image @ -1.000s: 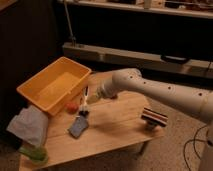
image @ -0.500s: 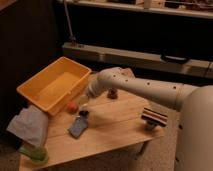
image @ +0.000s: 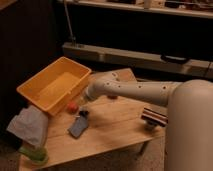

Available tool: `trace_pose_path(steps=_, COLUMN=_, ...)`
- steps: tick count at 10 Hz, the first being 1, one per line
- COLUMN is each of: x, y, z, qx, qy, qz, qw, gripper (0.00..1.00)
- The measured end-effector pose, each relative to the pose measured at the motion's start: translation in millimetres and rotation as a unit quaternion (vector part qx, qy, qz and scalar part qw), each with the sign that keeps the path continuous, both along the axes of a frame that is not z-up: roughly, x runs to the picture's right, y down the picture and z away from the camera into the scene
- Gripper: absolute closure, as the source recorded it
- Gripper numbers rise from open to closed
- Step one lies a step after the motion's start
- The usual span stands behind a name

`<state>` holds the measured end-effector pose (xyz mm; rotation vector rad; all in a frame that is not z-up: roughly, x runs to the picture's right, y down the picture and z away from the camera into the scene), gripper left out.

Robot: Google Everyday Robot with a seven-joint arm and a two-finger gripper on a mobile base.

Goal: Place apple in table surface

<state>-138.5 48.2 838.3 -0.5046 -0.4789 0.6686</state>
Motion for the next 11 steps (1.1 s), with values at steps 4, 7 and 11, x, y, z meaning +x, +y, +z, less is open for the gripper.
trace_pose_path(steps=4, x=-11, y=1, z=11.2, qx=0.016, qy=-0.004, qz=0.003, qw=0.9999, gripper=0.20)
trace_pose_path(steps=7, x=-21, y=5, z=18.0, qx=0.024, qy=-0.014, qz=-0.011, qw=0.9996, gripper=0.20)
trace_pose_path(steps=11, x=-35, y=13, z=35.8, qx=0.033, qy=-0.017, qz=-0.027, qw=0.9989, gripper=0.20)
